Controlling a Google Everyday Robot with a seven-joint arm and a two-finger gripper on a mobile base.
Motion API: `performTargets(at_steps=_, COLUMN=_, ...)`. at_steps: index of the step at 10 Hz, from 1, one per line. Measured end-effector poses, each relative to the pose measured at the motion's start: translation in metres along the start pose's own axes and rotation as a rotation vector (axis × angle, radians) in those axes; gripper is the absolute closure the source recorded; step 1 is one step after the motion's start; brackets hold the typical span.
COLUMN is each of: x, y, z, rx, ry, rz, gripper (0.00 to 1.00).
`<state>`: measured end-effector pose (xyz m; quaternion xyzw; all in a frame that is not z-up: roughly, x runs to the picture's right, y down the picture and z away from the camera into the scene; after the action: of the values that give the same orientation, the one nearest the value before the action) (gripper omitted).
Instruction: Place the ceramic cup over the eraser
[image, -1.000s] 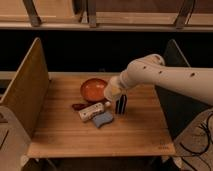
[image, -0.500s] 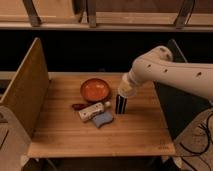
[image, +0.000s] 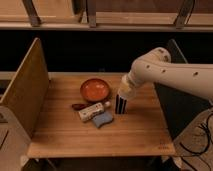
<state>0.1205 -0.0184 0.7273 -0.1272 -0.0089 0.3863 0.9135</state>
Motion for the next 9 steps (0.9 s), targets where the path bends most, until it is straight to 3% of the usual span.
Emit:
performTargets(at_steps=5, x=-0.002, y=0.007, z=0.019, rx=-0.043, ry=-0.002, rz=0.006, gripper=1.0)
performTargets(at_steps=9, x=-0.007, y=0.03, z=0.052, rx=-0.143, ry=-0.04, rz=0.03, gripper=1.0)
